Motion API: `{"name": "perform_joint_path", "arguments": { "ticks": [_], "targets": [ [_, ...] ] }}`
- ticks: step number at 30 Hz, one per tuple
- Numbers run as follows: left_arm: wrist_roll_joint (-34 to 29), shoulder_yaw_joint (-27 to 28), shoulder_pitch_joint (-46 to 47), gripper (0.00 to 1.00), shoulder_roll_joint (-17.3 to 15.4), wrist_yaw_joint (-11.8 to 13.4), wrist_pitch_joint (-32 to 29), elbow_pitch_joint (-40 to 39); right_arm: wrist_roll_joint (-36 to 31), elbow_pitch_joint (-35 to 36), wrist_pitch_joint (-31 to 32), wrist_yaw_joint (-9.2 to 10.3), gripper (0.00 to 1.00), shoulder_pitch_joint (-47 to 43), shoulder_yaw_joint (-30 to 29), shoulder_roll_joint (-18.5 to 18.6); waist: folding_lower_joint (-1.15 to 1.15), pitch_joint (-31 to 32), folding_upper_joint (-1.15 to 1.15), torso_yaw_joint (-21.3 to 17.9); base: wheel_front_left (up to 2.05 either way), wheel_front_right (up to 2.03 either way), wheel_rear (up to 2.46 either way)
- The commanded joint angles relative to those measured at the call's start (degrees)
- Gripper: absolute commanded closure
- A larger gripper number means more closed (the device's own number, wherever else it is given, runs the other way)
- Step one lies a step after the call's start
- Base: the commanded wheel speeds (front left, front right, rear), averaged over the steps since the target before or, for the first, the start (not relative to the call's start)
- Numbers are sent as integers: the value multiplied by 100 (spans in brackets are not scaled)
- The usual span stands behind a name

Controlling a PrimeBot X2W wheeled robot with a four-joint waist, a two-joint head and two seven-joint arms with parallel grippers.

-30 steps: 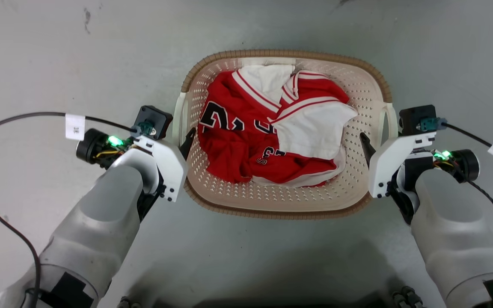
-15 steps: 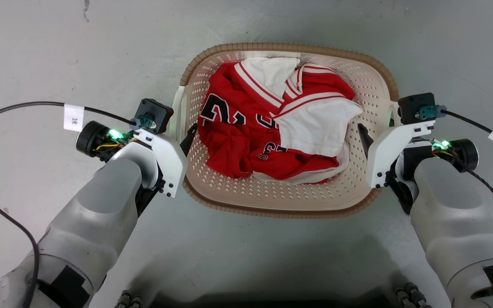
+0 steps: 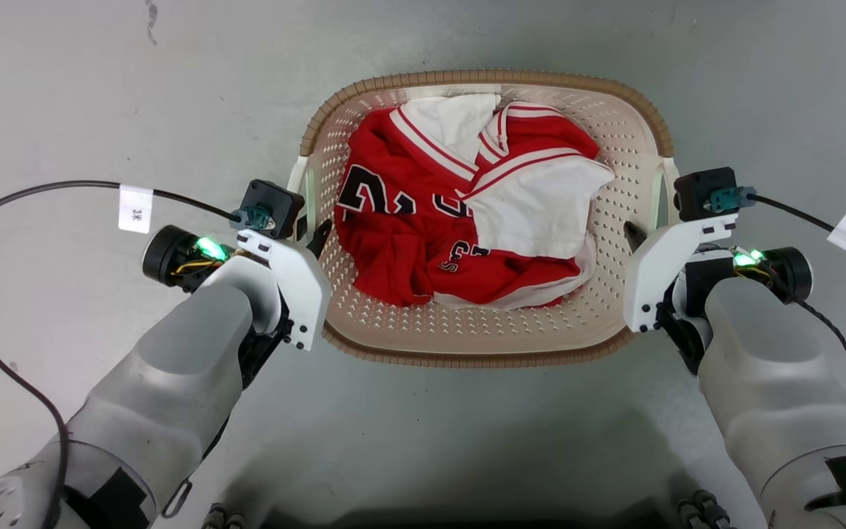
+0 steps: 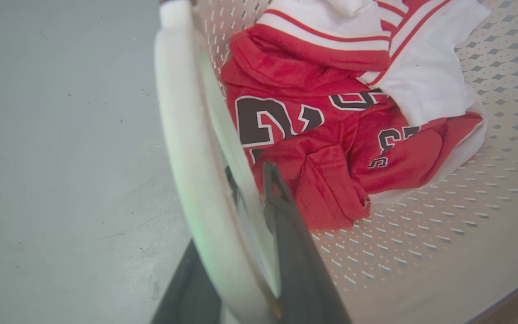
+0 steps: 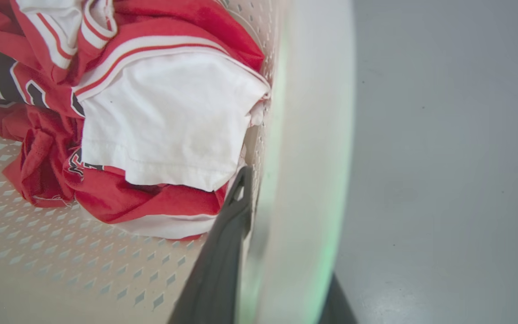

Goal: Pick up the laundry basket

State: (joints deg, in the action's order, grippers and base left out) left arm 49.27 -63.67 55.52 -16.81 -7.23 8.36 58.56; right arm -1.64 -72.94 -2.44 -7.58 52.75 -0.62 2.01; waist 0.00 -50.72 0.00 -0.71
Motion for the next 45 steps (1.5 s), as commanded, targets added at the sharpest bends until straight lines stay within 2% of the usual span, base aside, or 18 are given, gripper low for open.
{"name": "perform_joint_path", "arguments": {
  "ticks": [1,7,12,25,33,35,41,45],
  "targets": [
    [60,-120,-56,100,-136,-35,-30,-23,-95,-2,14,16,100,7,-58,161,0,71,0,-3,0,0,0],
    [487,-468,-130,100,-282,-36,-113,-129,-352,-39,293,17,100,-112,-319,167,0,453,0,-39,0,0,0],
    [760,-664,-184,100,-373,-35,-302,-242,-351,-59,679,20,100,-187,-219,173,0,833,0,-56,0,0,0],
    [1402,-959,-687,100,-888,-35,-1414,-1019,454,-101,2349,21,100,-501,745,191,0,2358,0,-197,0,0,0],
    [1714,-966,-988,100,-1090,-44,-2005,-1536,1387,49,3243,16,100,-771,1477,178,0,3336,0,-233,0,0,0],
    [1557,-967,-1024,100,-1177,-44,-2108,-1660,1587,129,3497,15,100,-800,1652,171,0,3557,0,-243,0,0,0],
    [1620,-971,-1046,100,-1369,-44,-2453,-1901,1896,302,3931,14,100,-771,2064,173,0,4081,0,-280,0,0,0],
    [1691,-977,-1132,100,-1548,-53,-3065,-2316,2072,366,4154,13,100,-824,2259,167,0,4367,0,-314,0,0,0]
  ]
}}
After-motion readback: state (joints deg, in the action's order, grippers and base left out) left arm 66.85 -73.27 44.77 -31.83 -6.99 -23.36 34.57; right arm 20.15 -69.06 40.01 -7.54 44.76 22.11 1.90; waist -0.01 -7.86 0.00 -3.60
